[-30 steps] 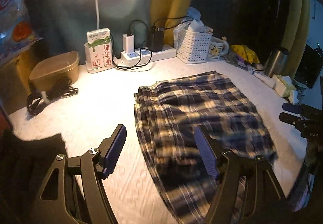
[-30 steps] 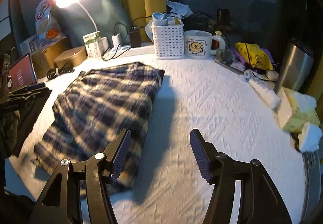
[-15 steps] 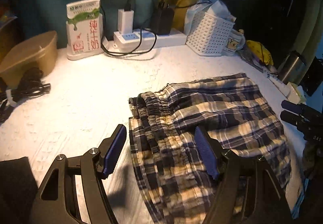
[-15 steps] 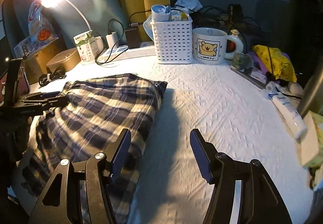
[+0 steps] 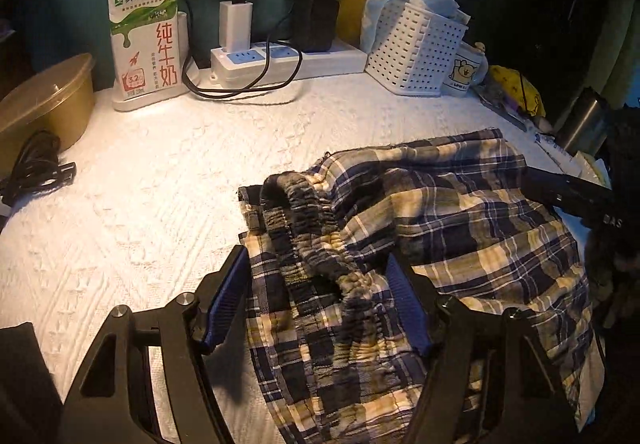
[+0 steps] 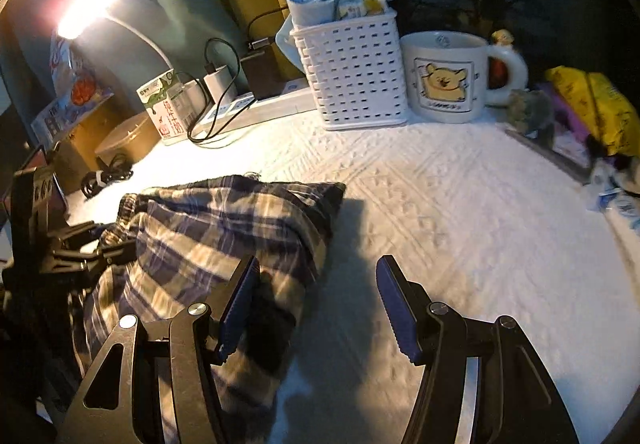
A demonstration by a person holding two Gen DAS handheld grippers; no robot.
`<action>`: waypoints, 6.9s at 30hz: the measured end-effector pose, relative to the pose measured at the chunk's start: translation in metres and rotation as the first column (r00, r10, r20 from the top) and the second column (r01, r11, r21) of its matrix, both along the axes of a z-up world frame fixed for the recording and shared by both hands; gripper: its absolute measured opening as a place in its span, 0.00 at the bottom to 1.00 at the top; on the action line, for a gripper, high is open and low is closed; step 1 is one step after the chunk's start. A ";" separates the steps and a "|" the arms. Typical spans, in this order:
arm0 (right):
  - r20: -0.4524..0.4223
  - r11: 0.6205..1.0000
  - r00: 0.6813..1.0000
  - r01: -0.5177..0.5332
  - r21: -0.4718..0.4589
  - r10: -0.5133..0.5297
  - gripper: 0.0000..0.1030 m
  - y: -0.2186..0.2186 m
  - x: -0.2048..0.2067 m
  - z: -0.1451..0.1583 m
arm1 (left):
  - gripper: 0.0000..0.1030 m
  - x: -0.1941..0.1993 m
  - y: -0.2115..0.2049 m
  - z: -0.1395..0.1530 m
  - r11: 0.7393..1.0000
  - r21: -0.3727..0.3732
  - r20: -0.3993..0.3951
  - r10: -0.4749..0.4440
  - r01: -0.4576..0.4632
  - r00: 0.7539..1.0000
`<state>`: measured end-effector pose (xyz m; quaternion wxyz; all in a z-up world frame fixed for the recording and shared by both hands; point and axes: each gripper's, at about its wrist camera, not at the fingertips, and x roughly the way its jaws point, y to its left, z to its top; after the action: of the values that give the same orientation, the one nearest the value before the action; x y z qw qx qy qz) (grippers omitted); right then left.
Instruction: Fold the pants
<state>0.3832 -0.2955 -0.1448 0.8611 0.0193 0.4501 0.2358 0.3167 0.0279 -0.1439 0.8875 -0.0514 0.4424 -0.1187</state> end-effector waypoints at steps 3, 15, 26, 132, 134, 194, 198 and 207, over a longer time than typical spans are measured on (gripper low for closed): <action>-0.028 0.999 0.999 -0.031 0.032 0.032 0.61 0.011 0.006 -0.007 | 0.47 -0.002 -0.006 0.000 1.000 0.002 0.008 -0.013 0.013 1.000; -0.059 0.992 0.994 -0.091 0.090 0.097 0.31 0.031 0.012 -0.013 | 0.24 -0.012 -0.014 0.015 0.999 0.017 0.064 -0.050 0.049 0.997; 0.139 0.997 0.987 -0.077 0.002 0.076 0.17 0.049 -0.034 0.044 | 0.23 -0.062 -0.030 0.076 0.990 0.132 0.272 -0.088 0.053 0.958; 0.054 0.978 0.980 -0.188 -0.092 0.194 0.62 0.272 -0.057 0.003 | 0.46 -0.159 0.204 0.027 0.912 0.106 0.134 0.381 -0.395 0.915; 0.064 0.979 0.981 -0.177 -0.105 0.184 0.62 0.267 -0.064 0.006 | 0.46 -0.164 0.203 0.028 0.907 0.107 0.137 0.393 -0.408 0.909; 0.365 0.993 0.928 0.105 -0.058 -0.076 0.69 0.051 -0.261 0.127 | 0.80 -0.281 0.008 0.127 0.973 0.001 0.424 0.208 -0.230 0.881; 0.410 0.991 0.907 0.123 -0.043 -0.095 0.70 0.042 -0.276 0.145 | 0.82 -0.289 -0.004 0.138 0.975 0.011 0.459 0.191 -0.221 0.868; 0.508 0.989 0.854 0.145 -0.022 -0.114 0.77 0.030 -0.309 0.183 | 0.88 -0.310 -0.021 0.168 0.976 0.007 0.529 0.183 -0.220 0.829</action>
<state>0.0746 -0.2658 0.0384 0.9629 -0.0383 0.2134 0.1607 0.0064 0.0068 0.0241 0.9831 -0.0334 0.1791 -0.0192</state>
